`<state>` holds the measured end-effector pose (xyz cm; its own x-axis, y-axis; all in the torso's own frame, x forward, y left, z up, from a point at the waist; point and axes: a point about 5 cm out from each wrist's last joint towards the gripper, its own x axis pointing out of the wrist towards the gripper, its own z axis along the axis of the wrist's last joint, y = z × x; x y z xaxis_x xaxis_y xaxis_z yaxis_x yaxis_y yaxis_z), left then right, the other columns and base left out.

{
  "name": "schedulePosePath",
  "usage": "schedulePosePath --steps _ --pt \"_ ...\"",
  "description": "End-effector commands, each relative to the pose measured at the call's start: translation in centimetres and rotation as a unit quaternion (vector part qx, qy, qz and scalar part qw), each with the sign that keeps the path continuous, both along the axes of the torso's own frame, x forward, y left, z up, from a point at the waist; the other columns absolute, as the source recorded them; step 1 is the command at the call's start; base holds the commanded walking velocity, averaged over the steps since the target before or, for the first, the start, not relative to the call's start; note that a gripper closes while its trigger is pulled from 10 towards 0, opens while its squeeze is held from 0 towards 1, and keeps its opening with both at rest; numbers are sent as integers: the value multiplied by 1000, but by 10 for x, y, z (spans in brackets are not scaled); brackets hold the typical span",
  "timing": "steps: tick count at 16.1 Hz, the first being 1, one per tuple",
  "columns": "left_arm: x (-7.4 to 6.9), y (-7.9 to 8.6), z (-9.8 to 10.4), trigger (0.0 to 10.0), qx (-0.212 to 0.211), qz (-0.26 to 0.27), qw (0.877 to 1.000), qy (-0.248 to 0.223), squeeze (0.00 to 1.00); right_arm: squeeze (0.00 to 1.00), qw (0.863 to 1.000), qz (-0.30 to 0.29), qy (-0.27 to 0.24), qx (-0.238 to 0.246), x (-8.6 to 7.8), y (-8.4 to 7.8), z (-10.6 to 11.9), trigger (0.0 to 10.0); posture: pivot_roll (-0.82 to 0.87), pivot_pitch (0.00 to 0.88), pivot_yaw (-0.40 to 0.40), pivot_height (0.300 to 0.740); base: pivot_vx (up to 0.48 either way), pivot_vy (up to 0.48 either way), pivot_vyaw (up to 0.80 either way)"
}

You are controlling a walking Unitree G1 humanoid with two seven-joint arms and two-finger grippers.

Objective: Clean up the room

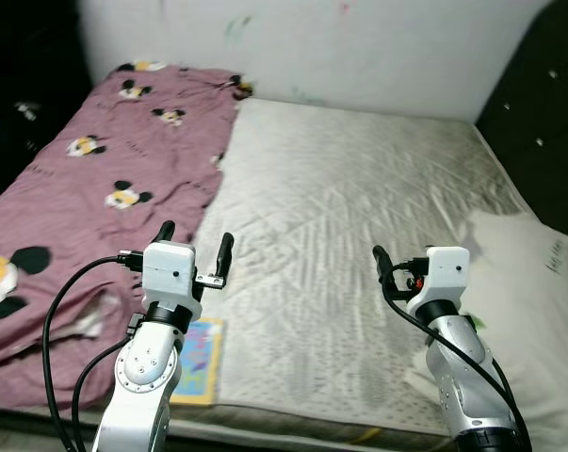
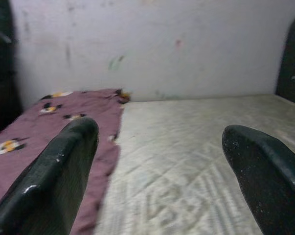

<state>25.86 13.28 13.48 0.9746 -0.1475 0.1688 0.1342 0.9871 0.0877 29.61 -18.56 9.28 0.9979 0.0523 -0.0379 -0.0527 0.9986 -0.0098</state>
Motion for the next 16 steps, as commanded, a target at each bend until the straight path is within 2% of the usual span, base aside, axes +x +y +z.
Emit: schedulePosePath --steps 1,3,10,13,16 --pt "0 -7 -1 10000 5 -13 1000 1 0 0 1000 -13 1 -6 -1 -8 -1 10000 -89 25 -69 740 0 -289 -800" --pt "0 -7 -1 10000 5 -14 1000 1 0 0 1000 -13 -1 -5 -1 -8 -1 10000 -89 25 -69 740 0 -289 -513" --pt "1 -7 0 10000 4 -12 1000 -2 0 0 1000 -11 -3 -7 0 -7 0 10000 -88 35 -71 740 0 -310 0" --pt "2 -7 1 10000 4 -12 1000 -3 0 0 1000 10 -10 -19 0 -3 1 10000 -88 38 -73 740 0 -314 0" --pt "2 -7 1 10000 3 -10 1000 -3 0 0 1000 10 -9 -21 -1 -2 0 10000 -86 36 -73 740 0 -317 548"
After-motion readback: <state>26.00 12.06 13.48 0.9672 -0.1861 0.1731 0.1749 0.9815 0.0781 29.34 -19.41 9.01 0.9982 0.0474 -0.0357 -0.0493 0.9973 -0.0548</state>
